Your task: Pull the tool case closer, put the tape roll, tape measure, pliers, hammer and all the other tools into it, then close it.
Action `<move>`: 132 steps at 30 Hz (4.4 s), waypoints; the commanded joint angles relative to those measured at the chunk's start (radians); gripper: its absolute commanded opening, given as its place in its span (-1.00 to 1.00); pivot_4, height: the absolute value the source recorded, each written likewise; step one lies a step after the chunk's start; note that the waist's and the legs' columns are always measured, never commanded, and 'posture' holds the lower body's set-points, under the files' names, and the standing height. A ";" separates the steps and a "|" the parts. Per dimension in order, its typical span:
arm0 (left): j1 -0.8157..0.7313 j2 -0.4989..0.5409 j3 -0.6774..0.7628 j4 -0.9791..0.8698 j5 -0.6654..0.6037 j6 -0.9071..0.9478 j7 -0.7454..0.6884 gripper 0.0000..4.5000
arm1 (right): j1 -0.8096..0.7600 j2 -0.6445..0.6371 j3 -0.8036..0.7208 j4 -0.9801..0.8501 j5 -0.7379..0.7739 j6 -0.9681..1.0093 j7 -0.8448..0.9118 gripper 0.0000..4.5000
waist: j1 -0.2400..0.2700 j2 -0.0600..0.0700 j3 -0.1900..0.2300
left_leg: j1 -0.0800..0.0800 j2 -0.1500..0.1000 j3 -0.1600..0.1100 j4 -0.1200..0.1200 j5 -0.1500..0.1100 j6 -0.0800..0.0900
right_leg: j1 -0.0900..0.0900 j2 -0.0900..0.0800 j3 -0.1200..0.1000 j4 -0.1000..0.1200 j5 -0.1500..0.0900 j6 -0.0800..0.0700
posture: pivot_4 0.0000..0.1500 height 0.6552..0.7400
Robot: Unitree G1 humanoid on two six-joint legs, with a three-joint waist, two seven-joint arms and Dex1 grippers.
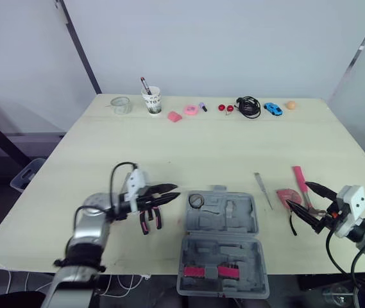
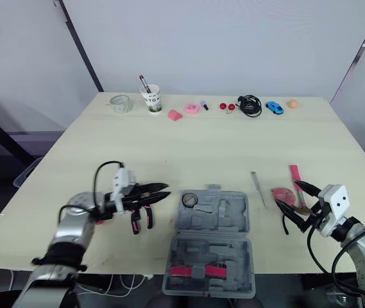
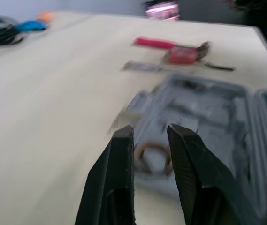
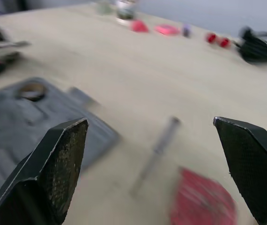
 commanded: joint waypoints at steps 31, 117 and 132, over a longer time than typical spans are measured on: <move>0.738 0.090 0.363 -0.333 -0.132 0.048 0.258 0.95 | 0.371 0.030 -0.261 0.074 0.055 -0.095 0.068 1.00 | 0.001 -0.003 -0.004 | 0.004 0.006 0.006 -0.004 0.000 -0.001 | -0.001 -0.006 0.002 -0.004 -0.003 -0.005 | 1.00 1.00; 0.048 0.257 -0.147 -0.692 -0.265 0.322 -0.107 1.00 | 0.353 0.029 0.239 -0.427 -0.172 0.499 -0.254 -0.98 | 0.001 -0.002 -0.002 | 0.000 0.000 0.005 -0.004 0.000 0.000 | 0.000 -0.001 0.001 -0.007 -0.003 -0.004 | 1.00 1.00; 0.049 0.278 -0.114 -0.626 -0.287 0.282 -0.178 1.00 | 0.419 -0.127 0.160 -0.490 -0.148 0.386 -0.085 0.15 | 0.002 -0.002 -0.001 | 0.000 0.000 0.005 -0.004 0.000 0.000 | 0.000 -0.001 0.001 -0.007 -0.003 -0.004 | 1.00 1.00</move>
